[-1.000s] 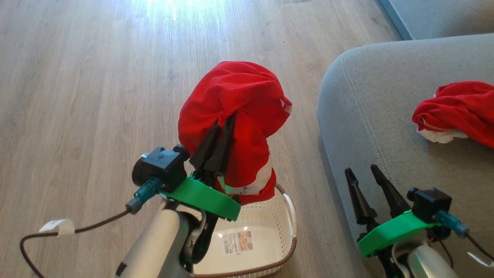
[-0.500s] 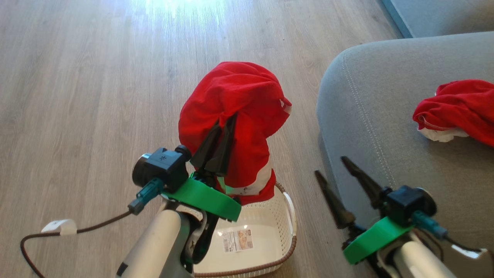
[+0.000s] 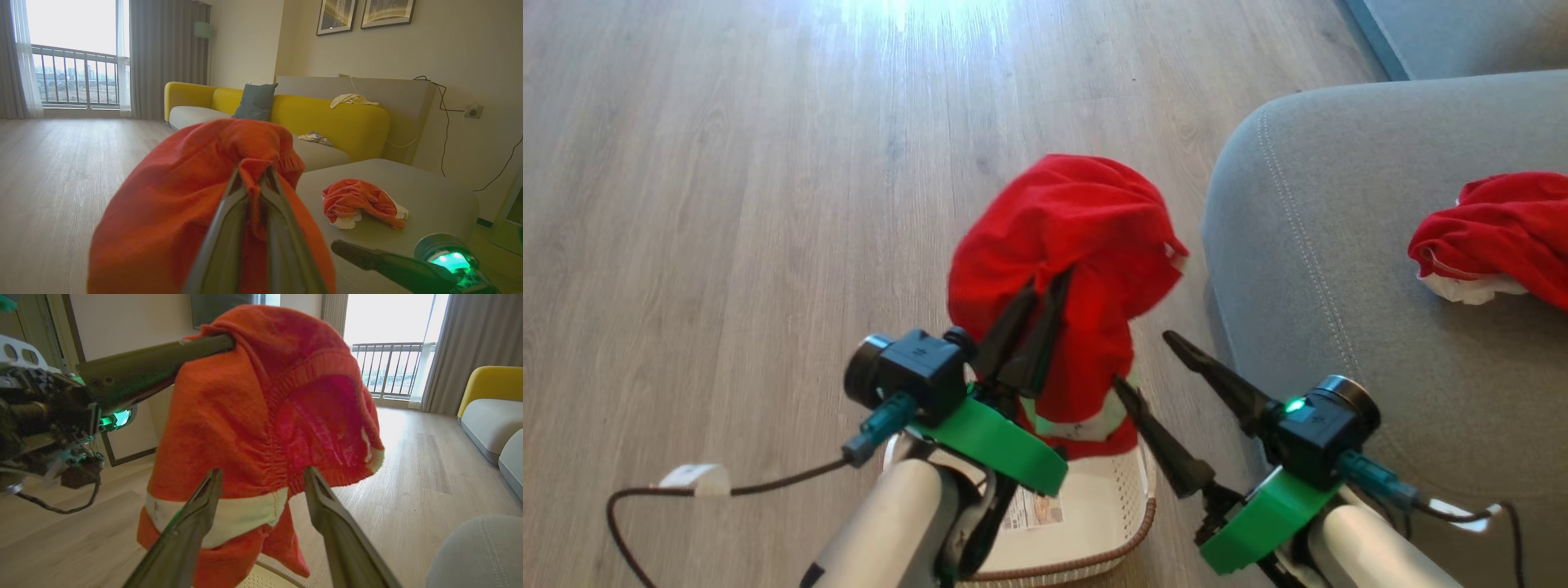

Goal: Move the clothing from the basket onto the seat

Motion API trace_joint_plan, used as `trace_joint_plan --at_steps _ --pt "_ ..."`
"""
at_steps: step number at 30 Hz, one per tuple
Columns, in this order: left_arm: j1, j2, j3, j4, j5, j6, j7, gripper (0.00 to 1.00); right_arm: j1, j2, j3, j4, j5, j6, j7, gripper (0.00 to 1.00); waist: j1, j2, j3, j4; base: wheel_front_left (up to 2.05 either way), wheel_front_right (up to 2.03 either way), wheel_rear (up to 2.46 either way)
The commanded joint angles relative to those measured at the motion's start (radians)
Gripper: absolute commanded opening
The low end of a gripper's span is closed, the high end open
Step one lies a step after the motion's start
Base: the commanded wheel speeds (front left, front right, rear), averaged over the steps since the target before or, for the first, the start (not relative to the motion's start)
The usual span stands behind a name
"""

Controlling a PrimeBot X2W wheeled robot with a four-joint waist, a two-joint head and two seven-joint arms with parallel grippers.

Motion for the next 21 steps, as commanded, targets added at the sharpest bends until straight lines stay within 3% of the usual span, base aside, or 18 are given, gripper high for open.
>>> trace_joint_plan --at_steps 1,7,21 --pt "-0.055 0.008 0.019 -0.029 -0.002 -0.005 -0.012 0.00 -0.049 -0.007 0.020 -0.032 0.009 0.000 -0.005 1.00 0.0000 0.0000 0.000 0.004 0.00 0.00 0.00" --pt "-0.065 0.008 -0.041 -0.024 -0.009 -0.005 -0.012 0.00 -0.078 -0.010 0.052 0.002 0.002 0.000 -0.005 1.00 0.0000 0.0000 -0.001 0.023 0.00 0.00 0.00" --pt "-0.068 0.008 -0.143 0.004 -0.027 -0.011 -0.012 0.00 -0.125 0.043 0.016 0.111 -0.066 0.000 -0.005 1.00 0.0000 0.0000 -0.008 0.045 0.00 0.00 0.00"
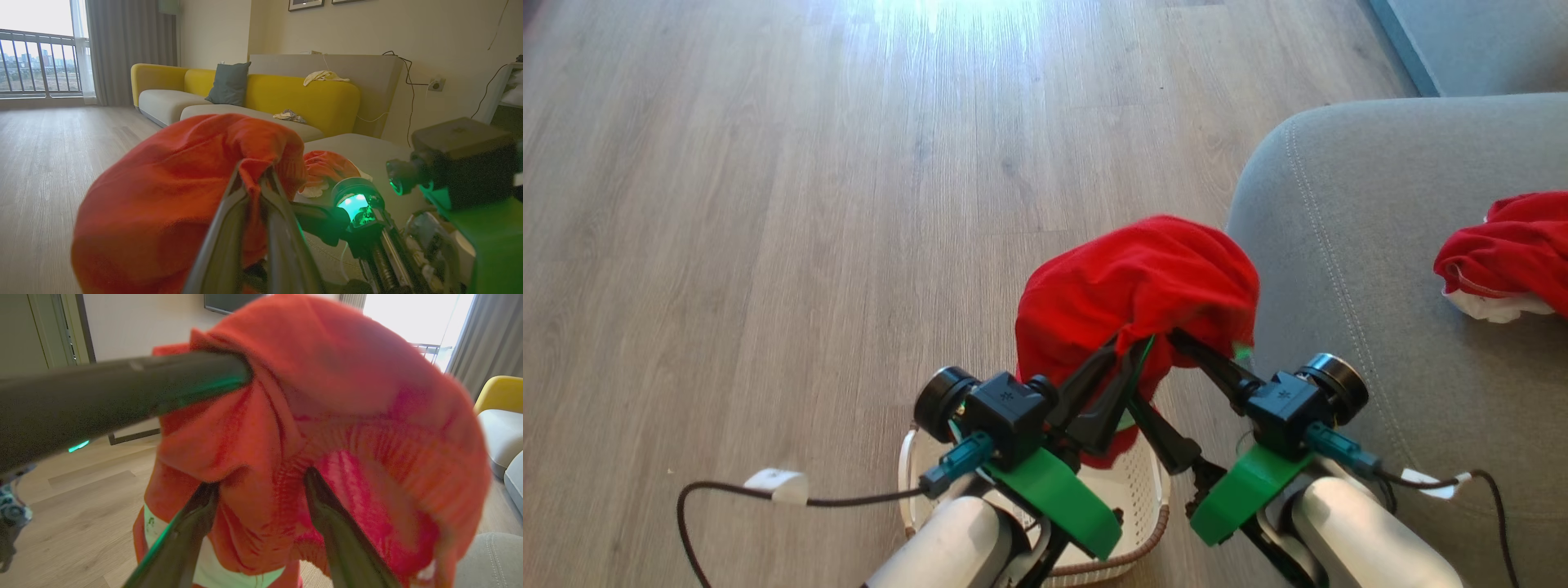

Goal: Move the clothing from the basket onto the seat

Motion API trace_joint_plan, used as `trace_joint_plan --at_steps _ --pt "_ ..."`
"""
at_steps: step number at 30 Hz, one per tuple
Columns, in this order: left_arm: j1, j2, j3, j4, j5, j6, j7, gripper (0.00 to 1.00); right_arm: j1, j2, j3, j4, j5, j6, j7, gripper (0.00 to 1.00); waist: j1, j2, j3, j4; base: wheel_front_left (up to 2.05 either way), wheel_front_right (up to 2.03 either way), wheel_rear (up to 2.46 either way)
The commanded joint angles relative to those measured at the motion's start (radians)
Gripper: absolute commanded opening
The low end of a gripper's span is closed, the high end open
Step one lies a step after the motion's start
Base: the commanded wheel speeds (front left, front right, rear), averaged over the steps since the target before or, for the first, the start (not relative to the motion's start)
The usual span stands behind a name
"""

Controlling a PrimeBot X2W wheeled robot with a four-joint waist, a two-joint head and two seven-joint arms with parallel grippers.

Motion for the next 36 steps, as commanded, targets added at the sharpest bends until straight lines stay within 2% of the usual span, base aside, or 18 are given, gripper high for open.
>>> trace_joint_plan --at_steps 1,10,11,12,19,30,34,35,36 --pt "-0.060 0.002 0.019 -0.024 -0.007 -0.003 -0.012 0.00 -0.055 0.015 0.007 -0.012 -0.011 0.000 -0.005 1.00 0.0000 0.0000 -0.001 0.000 0.00 0.00 0.00" --pt "-0.066 0.002 -0.009 -0.025 -0.018 -0.002 -0.012 0.00 -0.089 0.057 0.021 0.068 -0.043 0.000 -0.005 1.00 0.0000 0.0000 -0.004 0.009 0.00 0.00 0.00" --pt "-0.066 0.002 -0.013 -0.025 -0.019 -0.002 -0.012 0.00 -0.091 0.059 0.027 0.079 -0.038 0.000 -0.005 0.49 0.0000 0.0000 -0.005 0.012 0.00 0.00 0.00" --pt "-0.066 0.002 -0.016 -0.024 -0.021 -0.002 -0.012 0.00 -0.095 0.060 0.031 0.086 -0.036 0.000 -0.005 0.02 0.0000 0.0000 -0.006 0.014 0.00 0.00 0.00" --pt "-0.062 0.002 -0.014 -0.015 -0.028 0.003 -0.012 0.00 -0.091 0.071 0.018 0.079 -0.024 0.000 -0.005 0.00 0.0000 0.0000 -0.011 0.025 0.00 0.00 0.00" --pt "-0.054 0.002 0.020 -0.004 -0.022 0.002 -0.012 0.00 -0.043 0.102 -0.109 0.043 -0.058 0.000 -0.005 0.00 0.0000 0.0000 -0.017 0.024 0.00 0.00 0.00" --pt "-0.050 0.002 0.019 -0.006 -0.020 0.004 -0.012 0.00 -0.038 0.106 -0.119 0.039 -0.063 0.000 -0.005 0.00 0.0000 0.0000 -0.015 0.022 0.00 0.00 0.00" --pt "-0.051 0.002 0.020 -0.005 -0.019 0.006 -0.012 0.29 -0.039 0.106 -0.121 0.038 -0.066 0.000 -0.005 0.00 0.0000 0.0000 -0.014 0.022 0.00 0.00 0.00" --pt "-0.051 0.002 0.020 -0.004 -0.017 0.009 -0.012 0.48 -0.039 0.106 -0.124 0.037 -0.069 0.000 -0.005 0.00 0.0000 0.0000 -0.014 0.021 0.00 0.00 0.00"
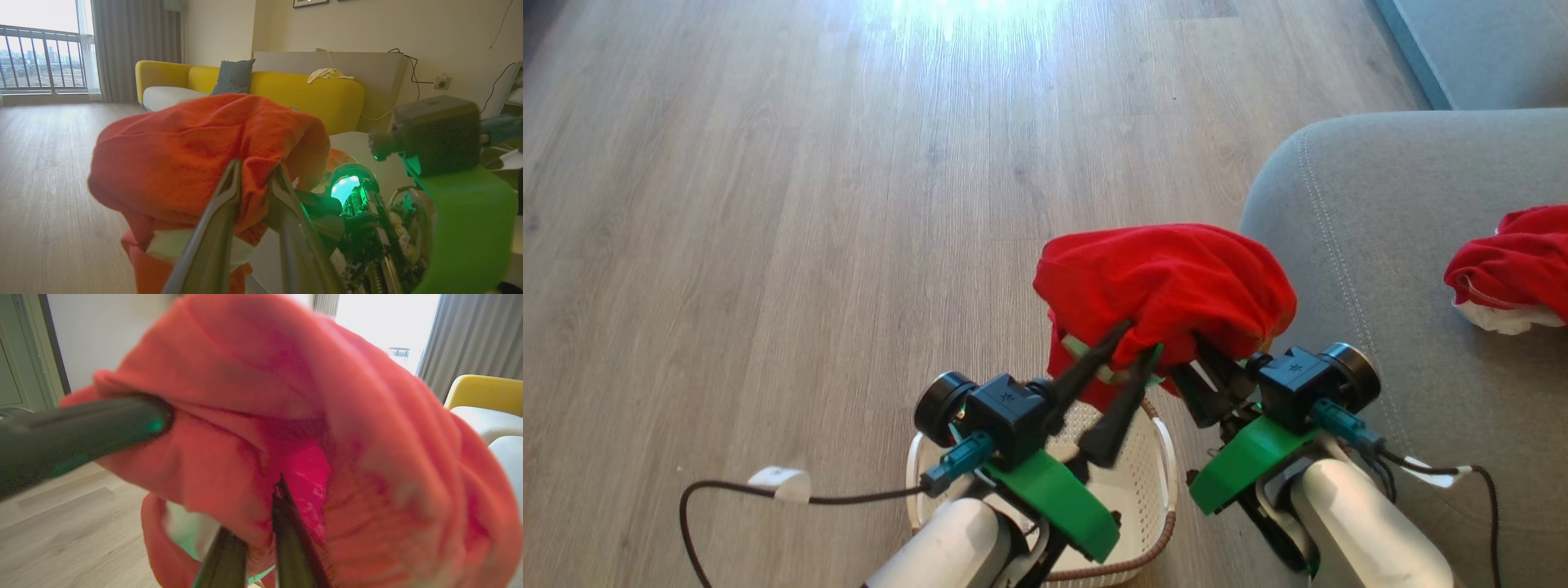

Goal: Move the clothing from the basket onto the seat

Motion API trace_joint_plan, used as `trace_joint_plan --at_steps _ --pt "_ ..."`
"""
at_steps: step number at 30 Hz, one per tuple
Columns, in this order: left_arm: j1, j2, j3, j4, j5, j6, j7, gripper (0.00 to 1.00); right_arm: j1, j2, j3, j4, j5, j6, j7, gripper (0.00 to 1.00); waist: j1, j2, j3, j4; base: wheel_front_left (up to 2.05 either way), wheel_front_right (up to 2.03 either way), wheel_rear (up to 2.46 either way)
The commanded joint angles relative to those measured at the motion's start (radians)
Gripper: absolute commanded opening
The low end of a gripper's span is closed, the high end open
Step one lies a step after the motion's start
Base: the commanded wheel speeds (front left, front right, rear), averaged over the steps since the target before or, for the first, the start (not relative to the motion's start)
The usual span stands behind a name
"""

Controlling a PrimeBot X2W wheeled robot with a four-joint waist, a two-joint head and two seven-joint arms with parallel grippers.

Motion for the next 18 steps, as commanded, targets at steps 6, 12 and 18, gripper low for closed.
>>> trace_joint_plan --at_steps 6,12,18 --pt "-0.051 -0.001 0.041 -0.013 0.006 0.018 -0.012 1.00 -0.031 0.014 -0.033 -0.050 -0.035 0.000 -0.006 0.00 0.0000 0.0000 0.004 -0.004 0.00 0.00 0.00" --pt "-0.049 -0.001 0.050 -0.007 0.009 0.021 -0.012 1.00 -0.031 0.004 -0.062 -0.066 -0.071 0.000 -0.006 0.00 0.0000 0.0000 0.004 -0.006 0.00 0.00 0.00" --pt "-0.040 -0.001 0.067 -0.005 0.023 0.017 -0.012 1.00 -0.029 -0.021 -0.097 -0.087 -0.100 0.000 -0.006 0.00 0.0000 0.0000 0.006 -0.007 0.00 0.00 0.00"
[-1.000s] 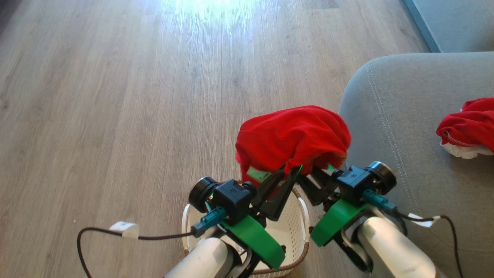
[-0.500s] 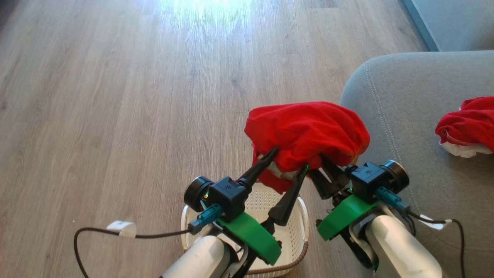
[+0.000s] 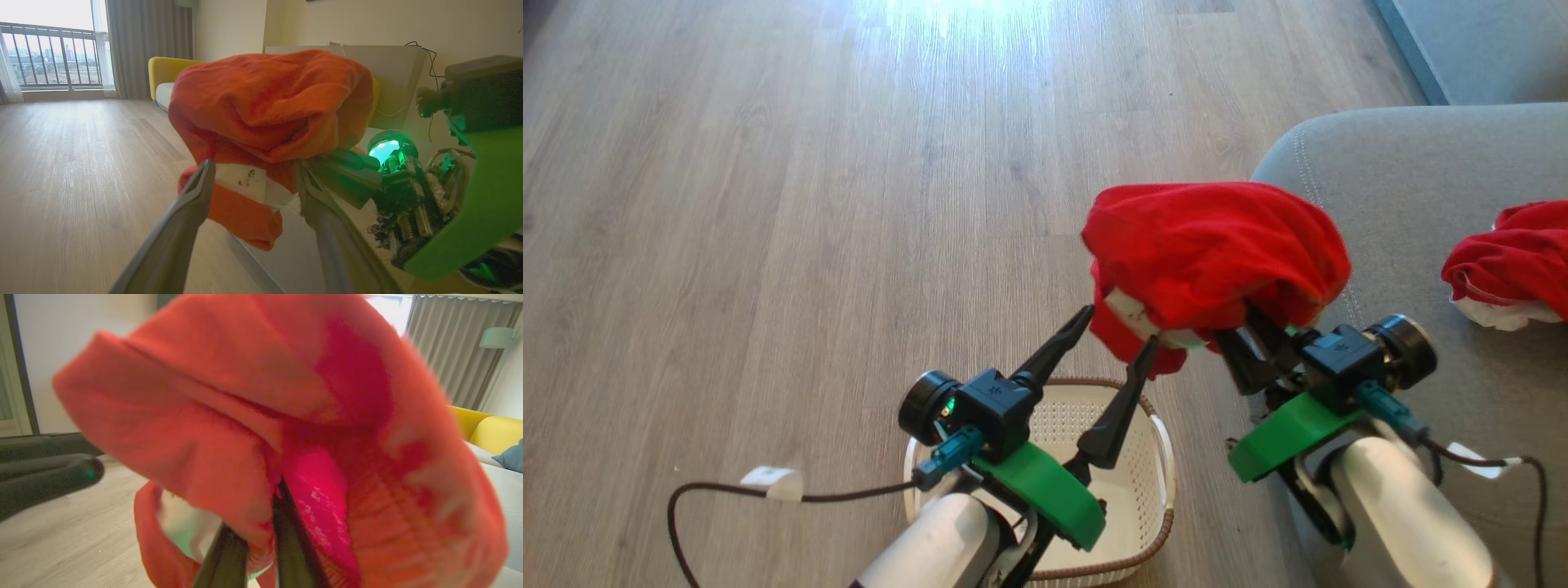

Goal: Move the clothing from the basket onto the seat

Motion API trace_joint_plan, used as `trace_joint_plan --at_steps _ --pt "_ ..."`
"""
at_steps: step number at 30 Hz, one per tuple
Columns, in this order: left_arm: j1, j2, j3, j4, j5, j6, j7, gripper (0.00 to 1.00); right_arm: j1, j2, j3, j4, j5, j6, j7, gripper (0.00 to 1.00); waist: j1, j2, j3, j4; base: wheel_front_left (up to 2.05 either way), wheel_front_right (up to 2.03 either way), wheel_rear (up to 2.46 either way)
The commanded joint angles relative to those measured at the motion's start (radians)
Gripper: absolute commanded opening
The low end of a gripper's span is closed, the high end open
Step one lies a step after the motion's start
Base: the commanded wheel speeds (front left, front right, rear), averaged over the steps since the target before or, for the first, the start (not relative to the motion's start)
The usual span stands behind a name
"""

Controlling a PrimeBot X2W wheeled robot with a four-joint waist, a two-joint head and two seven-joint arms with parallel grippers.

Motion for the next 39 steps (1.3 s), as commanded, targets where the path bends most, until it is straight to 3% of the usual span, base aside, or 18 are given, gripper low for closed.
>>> trace_joint_plan --at_steps 1,14,18,28,39 --pt "-0.039 -0.001 0.043 -0.030 0.007 0.002 -0.012 1.00 -0.029 -0.008 0.003 -0.042 -0.009 0.000 -0.006 0.00 0.0000 0.0000 0.000 0.000 0.00 0.00 0.00" --pt "0.005 -0.001 0.070 0.017 0.045 -0.046 -0.012 1.00 0.027 -0.027 -0.114 -0.071 -0.019 0.000 -0.006 0.00 0.0000 0.0000 0.004 -0.012 0.00 0.00 0.00" --pt "0.022 -0.001 0.056 0.047 0.097 -0.090 -0.012 1.00 0.069 -0.015 -0.182 -0.077 -0.002 0.000 -0.006 0.00 0.0000 0.0000 0.007 -0.023 0.00 0.00 0.00" --pt "0.068 -0.001 0.081 0.069 0.127 -0.115 -0.012 1.00 0.132 0.006 -0.276 -0.054 0.035 0.000 -0.006 0.00 0.0000 0.0000 0.015 -0.041 0.00 0.00 0.00" --pt "0.097 -0.001 0.090 0.102 0.129 -0.128 -0.012 1.00 0.156 0.011 -0.297 -0.006 0.072 0.000 -0.006 0.00 0.0000 0.0000 0.013 -0.040 0.00 0.00 0.00"
